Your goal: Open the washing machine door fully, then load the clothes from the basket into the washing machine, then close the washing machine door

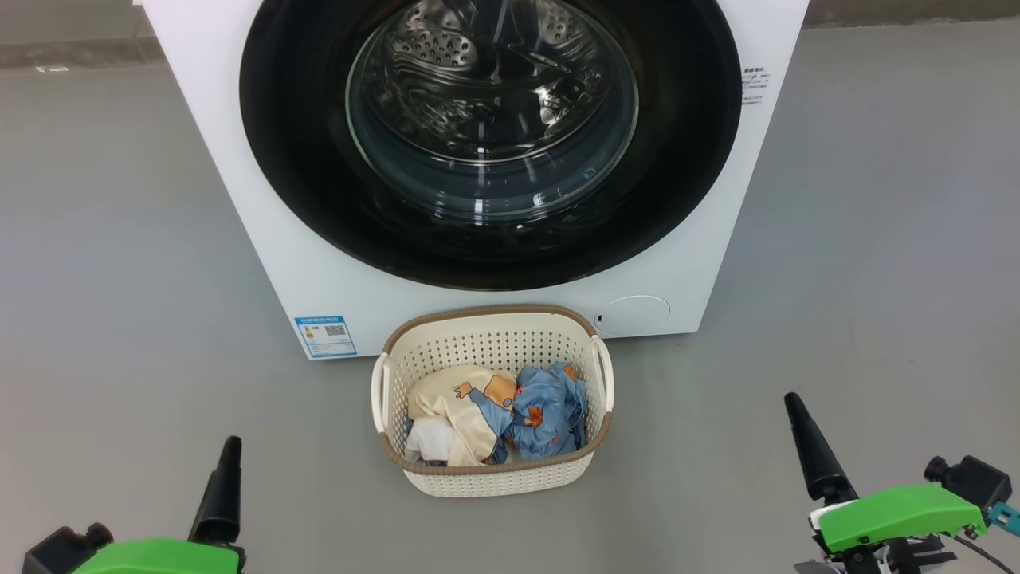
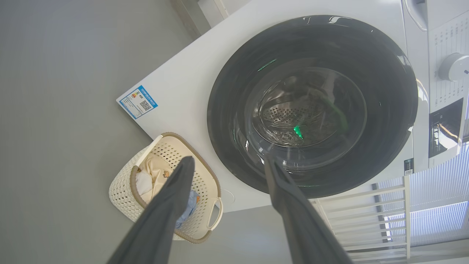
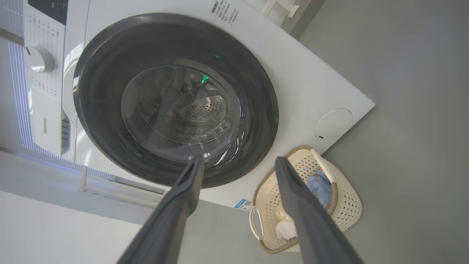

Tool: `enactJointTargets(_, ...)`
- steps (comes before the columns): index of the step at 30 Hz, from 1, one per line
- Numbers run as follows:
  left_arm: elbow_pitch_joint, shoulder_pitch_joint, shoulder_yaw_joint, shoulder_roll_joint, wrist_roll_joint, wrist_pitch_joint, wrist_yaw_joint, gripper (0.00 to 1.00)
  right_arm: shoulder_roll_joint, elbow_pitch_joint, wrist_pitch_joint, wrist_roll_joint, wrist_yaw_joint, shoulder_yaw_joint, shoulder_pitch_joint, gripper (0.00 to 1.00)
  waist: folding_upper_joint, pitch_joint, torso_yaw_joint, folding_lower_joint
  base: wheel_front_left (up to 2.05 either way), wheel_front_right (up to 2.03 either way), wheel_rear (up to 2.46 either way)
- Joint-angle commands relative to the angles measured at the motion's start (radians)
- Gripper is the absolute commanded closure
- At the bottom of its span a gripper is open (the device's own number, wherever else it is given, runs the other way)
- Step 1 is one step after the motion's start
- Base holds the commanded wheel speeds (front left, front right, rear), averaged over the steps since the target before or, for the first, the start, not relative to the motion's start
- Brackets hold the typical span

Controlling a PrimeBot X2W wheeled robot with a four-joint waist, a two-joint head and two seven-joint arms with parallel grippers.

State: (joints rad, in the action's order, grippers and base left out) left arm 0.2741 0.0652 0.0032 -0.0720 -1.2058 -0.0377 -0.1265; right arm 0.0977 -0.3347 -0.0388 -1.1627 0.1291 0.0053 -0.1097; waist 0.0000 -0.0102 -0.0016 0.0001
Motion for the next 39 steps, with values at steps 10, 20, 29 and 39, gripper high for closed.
enactJointTargets(10, -0.03, 0.059, 0.001, -0.029, 0.173, -0.041, -0.003, 0.0, 0.018, 0.004, -0.042, 0.161, 0.001, 0.04, -0.082, 0.0, 0.0, 0.0, 0.001, -0.0001, 0.0, 0.0, 0.0)
enactJointTargets(20, -0.034, 0.066, -0.004, -0.038, 0.321, -0.068, -0.003, 0.0, 0.022, -0.013, -0.067, 0.273, 0.001, 0.055, -0.102, 0.0, 0.0, 0.002, 0.002, -0.0001, 0.0, 0.0, 0.0)
enactJointTargets(29, -0.037, 0.068, -0.019, -0.047, 0.451, -0.094, -0.003, 0.0, 0.025, -0.025, -0.088, 0.384, 0.001, 0.065, -0.115, 0.0, 0.0, 0.006, 0.005, -0.0001, 0.0, 0.0, 0.0)
enactJointTargets(39, -0.037, 0.069, -0.033, -0.059, 0.58, -0.124, -0.003, 0.0, 0.028, -0.034, -0.106, 0.514, 0.001, 0.07, -0.13, 0.0, 0.0, 0.008, 0.006, -0.0001, 0.0, 0.0, 0.0)
